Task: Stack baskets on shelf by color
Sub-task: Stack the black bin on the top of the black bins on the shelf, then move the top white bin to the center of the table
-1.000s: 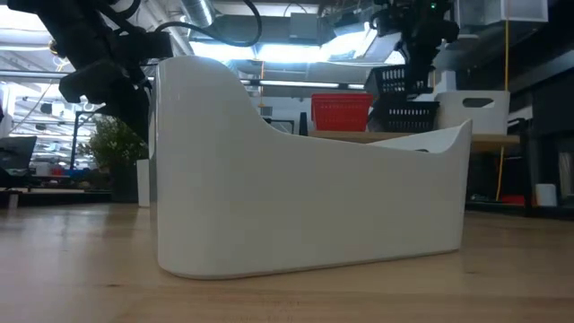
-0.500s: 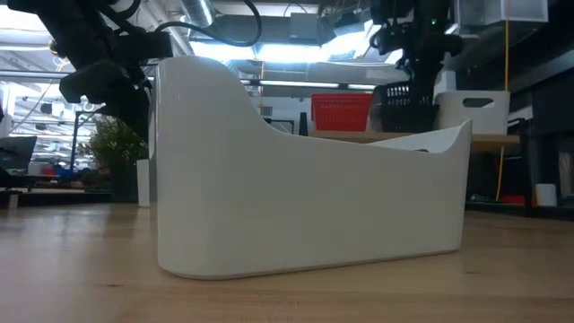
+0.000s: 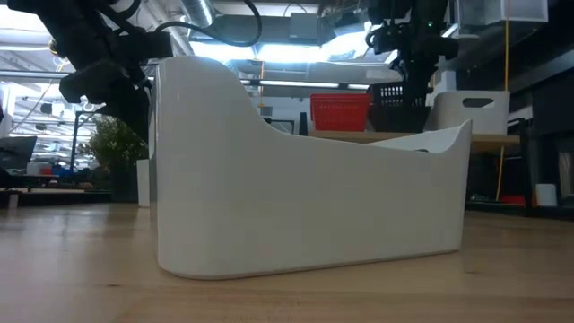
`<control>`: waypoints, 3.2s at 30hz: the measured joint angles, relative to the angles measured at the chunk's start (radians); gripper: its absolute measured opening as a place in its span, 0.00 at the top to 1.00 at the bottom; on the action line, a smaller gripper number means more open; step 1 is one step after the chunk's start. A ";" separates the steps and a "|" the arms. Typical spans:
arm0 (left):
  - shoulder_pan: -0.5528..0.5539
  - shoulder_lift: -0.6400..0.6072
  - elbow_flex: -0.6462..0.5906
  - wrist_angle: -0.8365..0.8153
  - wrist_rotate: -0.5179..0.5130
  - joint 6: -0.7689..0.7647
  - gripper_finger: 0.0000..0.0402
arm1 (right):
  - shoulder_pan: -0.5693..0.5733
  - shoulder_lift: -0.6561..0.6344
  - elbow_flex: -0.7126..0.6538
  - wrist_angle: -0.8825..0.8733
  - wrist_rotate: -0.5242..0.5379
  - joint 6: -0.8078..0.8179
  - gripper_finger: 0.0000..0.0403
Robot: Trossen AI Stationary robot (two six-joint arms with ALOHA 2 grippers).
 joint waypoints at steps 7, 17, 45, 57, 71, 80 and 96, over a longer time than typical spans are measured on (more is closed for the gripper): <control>0.000 0.000 0.000 0.000 0.000 0.000 1.00 | 0.000 0.000 -0.001 0.006 0.019 0.002 0.95; 0.000 0.000 0.000 0.000 0.000 -0.001 1.00 | 0.004 0.001 0.044 -0.019 0.021 0.005 0.85; 0.000 0.000 0.000 0.000 0.001 -0.002 1.00 | 0.098 0.006 -0.008 0.090 0.409 0.291 0.81; 0.000 0.000 0.000 0.000 0.001 -0.002 1.00 | 0.197 0.006 -0.050 0.094 0.604 0.347 0.81; 0.000 0.000 0.000 0.000 0.001 -0.002 1.00 | 0.200 0.005 -0.071 0.060 0.547 0.380 0.81; 0.000 0.000 0.000 0.000 0.000 -0.002 1.00 | 0.227 -0.001 -0.039 -0.017 0.644 0.452 0.81; 0.056 0.000 0.000 0.062 -0.049 0.024 1.00 | 0.423 -0.019 -0.042 -0.137 0.107 0.825 0.81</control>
